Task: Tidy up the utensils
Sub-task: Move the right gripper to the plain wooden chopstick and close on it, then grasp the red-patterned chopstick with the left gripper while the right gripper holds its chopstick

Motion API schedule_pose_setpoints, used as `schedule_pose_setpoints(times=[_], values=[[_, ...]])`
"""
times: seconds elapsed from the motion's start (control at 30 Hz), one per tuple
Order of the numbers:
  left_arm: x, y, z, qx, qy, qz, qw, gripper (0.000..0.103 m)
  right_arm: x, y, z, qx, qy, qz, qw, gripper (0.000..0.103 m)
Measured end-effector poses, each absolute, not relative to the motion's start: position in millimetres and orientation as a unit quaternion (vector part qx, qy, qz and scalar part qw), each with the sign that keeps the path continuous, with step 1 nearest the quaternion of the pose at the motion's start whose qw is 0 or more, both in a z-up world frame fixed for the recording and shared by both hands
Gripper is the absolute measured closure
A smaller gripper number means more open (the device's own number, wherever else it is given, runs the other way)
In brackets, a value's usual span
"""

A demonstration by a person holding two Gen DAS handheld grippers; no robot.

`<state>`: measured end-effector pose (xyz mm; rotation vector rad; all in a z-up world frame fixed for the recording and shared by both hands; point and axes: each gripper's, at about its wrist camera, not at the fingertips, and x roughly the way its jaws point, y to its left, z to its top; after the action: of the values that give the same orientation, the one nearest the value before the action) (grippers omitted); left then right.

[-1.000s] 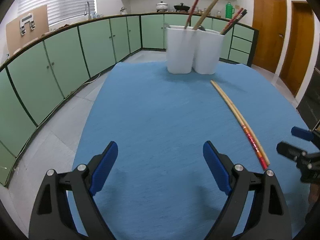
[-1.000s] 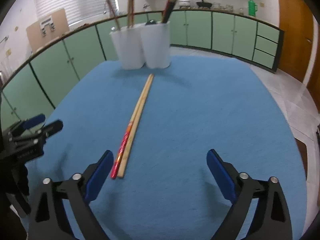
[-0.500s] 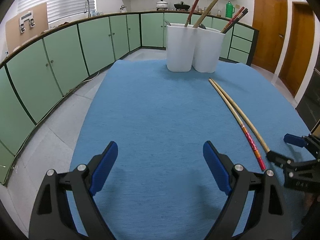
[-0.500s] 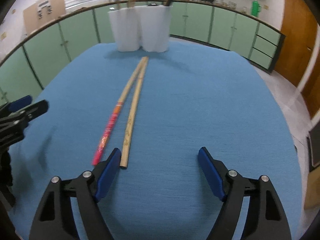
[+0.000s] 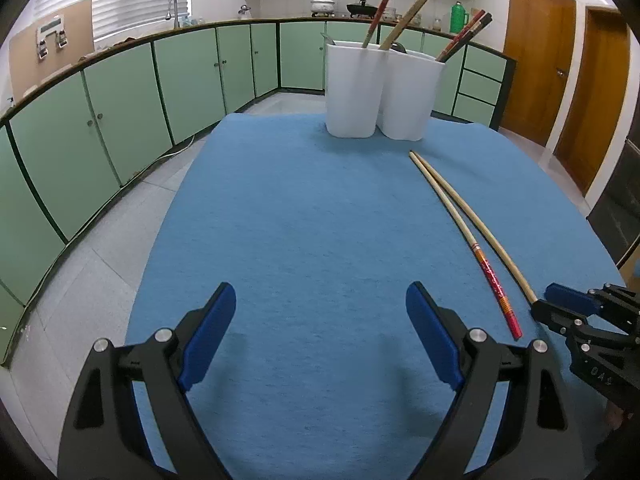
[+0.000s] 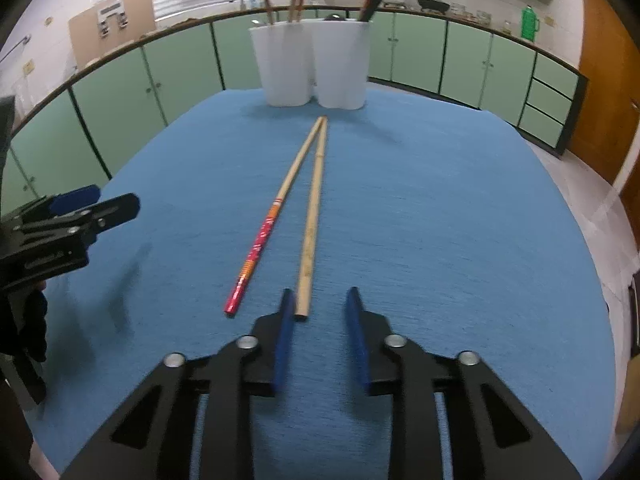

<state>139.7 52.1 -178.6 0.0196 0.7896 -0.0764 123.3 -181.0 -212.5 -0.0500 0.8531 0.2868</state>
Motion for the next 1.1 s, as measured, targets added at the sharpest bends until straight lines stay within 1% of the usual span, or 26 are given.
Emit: schedule_pose_setpoints(times=[0.03, 0.07, 0.27, 0.47, 0.63, 0.87, 0.93, 1.0, 1.1], values=[[139.6, 50.4, -178.5, 0.008, 0.385, -0.038, 0.922, 0.019, 122.9, -179.8, -212.5, -0.026, 0.412, 0.143, 0.9, 0.093], [139.9, 48.0, -178.6, 0.007, 0.385, -0.039, 0.922, 0.019, 122.5, -179.2, -212.7, -0.028, 0.412, 0.145, 0.899, 0.096], [136.4, 27.1, -179.1, 0.009, 0.387, -0.057, 0.92, 0.019, 121.9, -192.4, -211.9, -0.009, 0.411, 0.132, 0.902, 0.096], [131.6, -4.0, -180.8, 0.005, 0.39, -0.087, 0.916, 0.019, 117.7, -232.3, -208.7, 0.016, 0.407, 0.087, 0.909, 0.096], [129.0, -29.6, -185.4, 0.006, 0.396, -0.105, 0.912, 0.021, 117.0, -255.3, -209.8, 0.032, 0.409, 0.067, 0.91, 0.096], [129.9, -62.4, -197.9, 0.024, 0.42, -0.109, 0.9, 0.03, 120.5, -272.9, -207.9, 0.044, 0.406, 0.06, 0.911, 0.096], [131.1, -63.8, -199.6, 0.023, 0.426, -0.108, 0.898, 0.034, 120.6, -274.9, -208.1, 0.045, 0.405, 0.062, 0.911, 0.096], [132.8, -64.4, -202.5, 0.022, 0.434, -0.106, 0.895, 0.045, 121.0, -276.1, -208.6, 0.049, 0.406, 0.063, 0.911, 0.096], [133.2, -64.0, -202.5, 0.024, 0.434, -0.102, 0.895, 0.052, 121.2, -277.9, -209.2, 0.051, 0.407, 0.064, 0.91, 0.096]])
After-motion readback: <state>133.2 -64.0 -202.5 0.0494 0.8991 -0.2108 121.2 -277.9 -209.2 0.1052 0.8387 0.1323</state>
